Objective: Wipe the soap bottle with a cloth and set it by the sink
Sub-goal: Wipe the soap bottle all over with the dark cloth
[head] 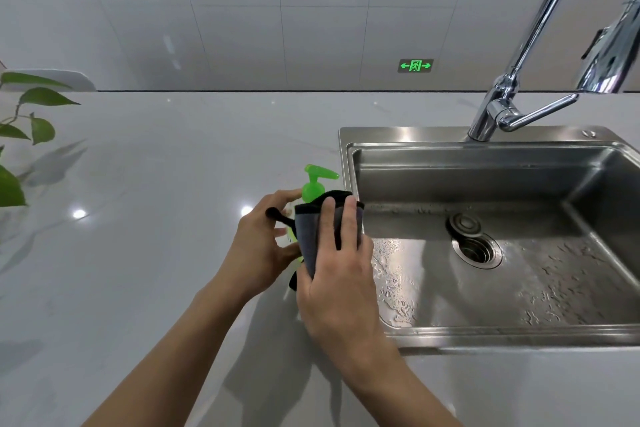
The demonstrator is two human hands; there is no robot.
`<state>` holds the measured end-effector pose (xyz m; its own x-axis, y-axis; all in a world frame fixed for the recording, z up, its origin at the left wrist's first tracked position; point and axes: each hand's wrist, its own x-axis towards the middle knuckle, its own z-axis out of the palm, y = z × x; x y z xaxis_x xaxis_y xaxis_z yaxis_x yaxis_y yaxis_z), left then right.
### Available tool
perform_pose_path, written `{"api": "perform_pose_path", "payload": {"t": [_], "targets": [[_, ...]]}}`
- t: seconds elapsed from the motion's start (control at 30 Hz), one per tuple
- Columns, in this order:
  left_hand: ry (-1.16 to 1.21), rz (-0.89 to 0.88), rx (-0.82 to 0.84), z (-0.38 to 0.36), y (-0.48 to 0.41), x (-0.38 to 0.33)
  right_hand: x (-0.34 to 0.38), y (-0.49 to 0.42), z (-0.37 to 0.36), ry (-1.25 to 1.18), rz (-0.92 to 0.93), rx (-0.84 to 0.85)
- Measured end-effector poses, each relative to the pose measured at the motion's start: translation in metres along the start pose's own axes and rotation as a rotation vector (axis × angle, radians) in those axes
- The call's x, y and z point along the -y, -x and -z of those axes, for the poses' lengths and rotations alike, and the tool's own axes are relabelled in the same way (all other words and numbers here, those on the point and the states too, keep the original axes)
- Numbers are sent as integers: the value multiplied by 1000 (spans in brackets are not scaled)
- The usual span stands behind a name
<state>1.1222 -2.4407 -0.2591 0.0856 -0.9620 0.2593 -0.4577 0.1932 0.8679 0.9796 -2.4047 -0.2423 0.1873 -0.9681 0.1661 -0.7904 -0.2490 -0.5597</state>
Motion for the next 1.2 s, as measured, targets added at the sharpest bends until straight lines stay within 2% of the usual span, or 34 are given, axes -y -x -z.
{"api": "perform_pose_path", "payload": {"t": [0.17, 0.4, 0.63, 0.77, 0.83, 0.87, 0.97, 1.03, 1.2], "targets": [[-26, -32, -8, 0, -1, 3, 4, 13, -1, 35, 27, 92], [-89, -67, 35, 4, 1, -4, 0, 29, 16, -124, 16, 170], [-149, -48, 57, 11, 9, -11, 9, 30, 37, -702, -222, -109], [-150, -93, -133, 20, 24, -32, 18, 28, 44, -840, -238, -186], [-63, -108, -235, 23, 33, -49, 26, 27, 47, -877, -225, -233], [11, -96, -231, 24, 37, -60, 30, 27, 48, -897, -206, -245], [287, 2, 8, 26, 49, -88, 41, 31, 52, -938, -117, -274], [375, 29, 142, 26, 55, -103, 46, 36, 55, -951, -88, -280], [488, 71, 220, 25, 70, -124, 42, 51, 73, -1004, -87, -254]]}}
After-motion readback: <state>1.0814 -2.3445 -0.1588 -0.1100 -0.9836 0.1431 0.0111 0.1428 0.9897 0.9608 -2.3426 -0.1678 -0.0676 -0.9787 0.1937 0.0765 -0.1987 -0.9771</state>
